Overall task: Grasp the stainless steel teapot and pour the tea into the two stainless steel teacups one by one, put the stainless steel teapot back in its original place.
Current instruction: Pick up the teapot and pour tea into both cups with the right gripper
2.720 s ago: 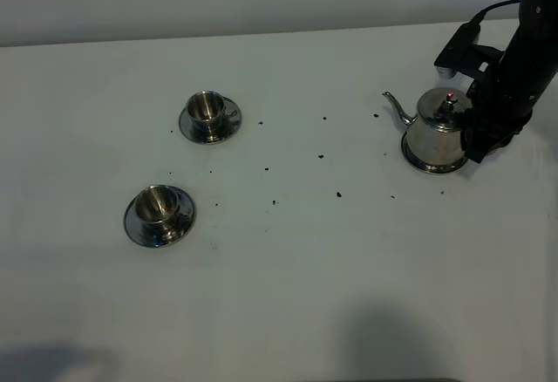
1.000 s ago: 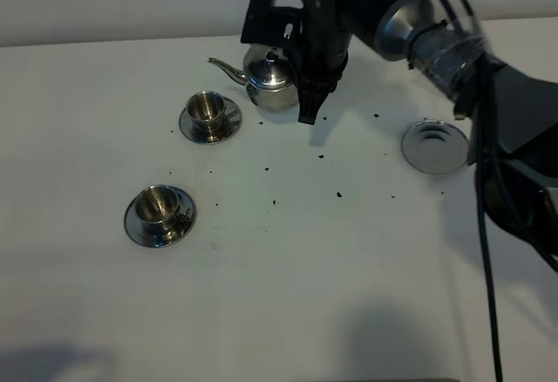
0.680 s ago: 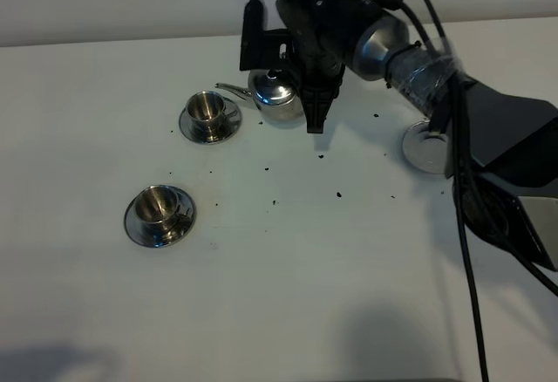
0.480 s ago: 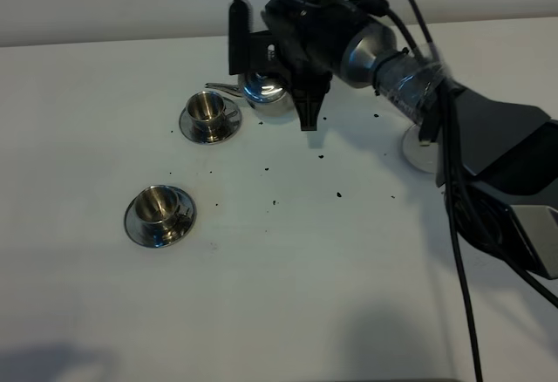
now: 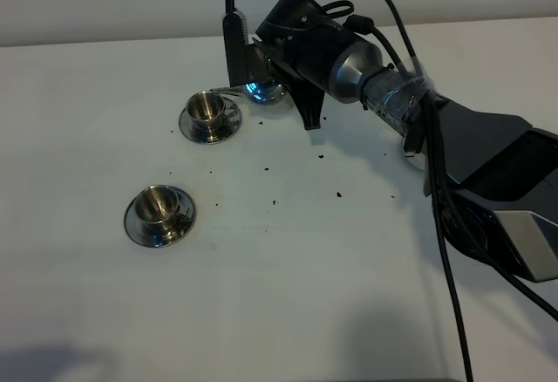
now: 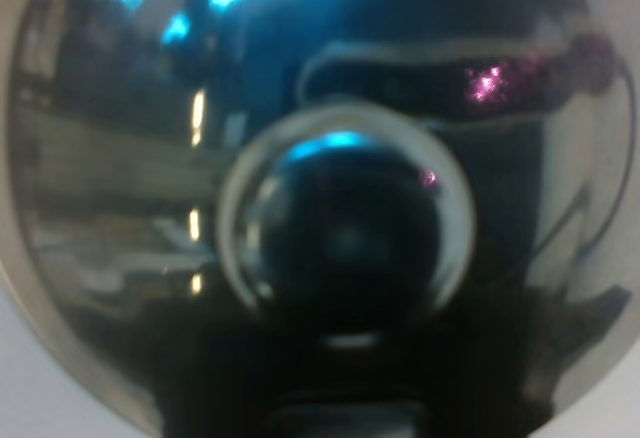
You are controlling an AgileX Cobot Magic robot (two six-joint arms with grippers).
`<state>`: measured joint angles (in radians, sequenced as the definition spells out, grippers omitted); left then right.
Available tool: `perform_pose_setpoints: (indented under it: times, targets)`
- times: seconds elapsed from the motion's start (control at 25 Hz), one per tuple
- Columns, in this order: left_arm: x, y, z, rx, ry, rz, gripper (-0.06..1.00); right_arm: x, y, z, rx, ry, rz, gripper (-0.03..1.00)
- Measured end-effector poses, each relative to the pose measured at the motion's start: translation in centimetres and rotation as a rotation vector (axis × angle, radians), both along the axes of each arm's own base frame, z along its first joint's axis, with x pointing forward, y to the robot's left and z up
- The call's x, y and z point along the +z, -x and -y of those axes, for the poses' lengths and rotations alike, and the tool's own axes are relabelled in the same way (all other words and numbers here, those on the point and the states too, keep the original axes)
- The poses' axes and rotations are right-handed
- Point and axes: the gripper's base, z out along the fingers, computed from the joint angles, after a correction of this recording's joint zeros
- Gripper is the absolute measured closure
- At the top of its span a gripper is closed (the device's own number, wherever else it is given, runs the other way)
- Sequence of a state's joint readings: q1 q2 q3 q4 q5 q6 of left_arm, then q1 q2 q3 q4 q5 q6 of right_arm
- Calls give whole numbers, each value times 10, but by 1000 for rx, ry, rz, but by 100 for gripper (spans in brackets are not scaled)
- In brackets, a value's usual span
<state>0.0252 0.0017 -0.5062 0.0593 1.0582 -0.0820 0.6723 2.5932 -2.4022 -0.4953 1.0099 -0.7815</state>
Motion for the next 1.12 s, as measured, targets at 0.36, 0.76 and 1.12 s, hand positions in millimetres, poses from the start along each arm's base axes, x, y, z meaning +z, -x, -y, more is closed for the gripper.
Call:
perform_pose_setpoints:
  times: [0.36,0.76,1.12]
  targets:
    - [0,0,0,1,1,0,47,3,0,-6,52,51,65,79]
    - [0,0,0,1,1,0,47,7,-3,-6,107,118,126,79]
    - [0,0,0,1,1,-1,47,-4,0,-18,176,167,162,79]
